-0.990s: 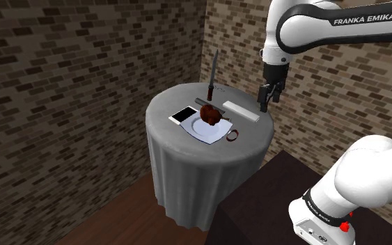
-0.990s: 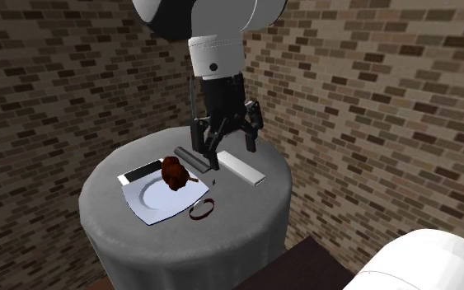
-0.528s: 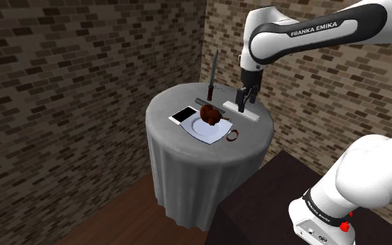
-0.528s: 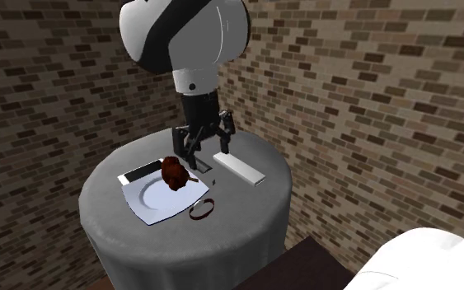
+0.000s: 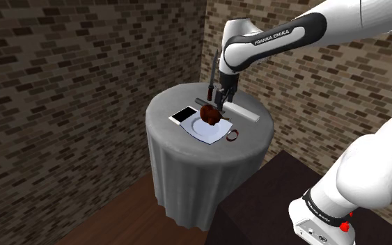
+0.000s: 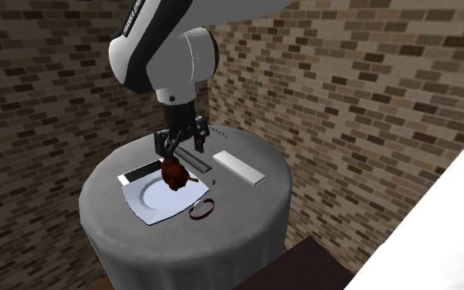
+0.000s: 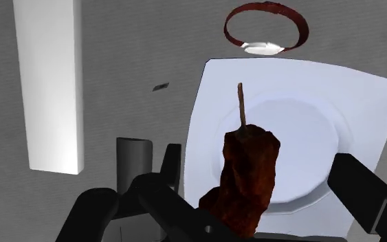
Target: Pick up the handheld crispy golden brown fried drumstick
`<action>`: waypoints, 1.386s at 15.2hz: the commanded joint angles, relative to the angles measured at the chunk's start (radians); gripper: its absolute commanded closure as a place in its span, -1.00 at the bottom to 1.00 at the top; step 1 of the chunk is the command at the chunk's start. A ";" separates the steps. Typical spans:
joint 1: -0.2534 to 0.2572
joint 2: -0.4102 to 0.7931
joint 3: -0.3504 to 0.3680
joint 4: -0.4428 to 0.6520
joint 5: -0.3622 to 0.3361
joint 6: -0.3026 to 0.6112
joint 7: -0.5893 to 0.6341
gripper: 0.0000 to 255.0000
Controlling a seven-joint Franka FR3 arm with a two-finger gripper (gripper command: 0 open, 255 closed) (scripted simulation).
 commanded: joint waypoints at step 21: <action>0.015 0.233 0.014 0.095 0.022 0.190 -0.040 1.00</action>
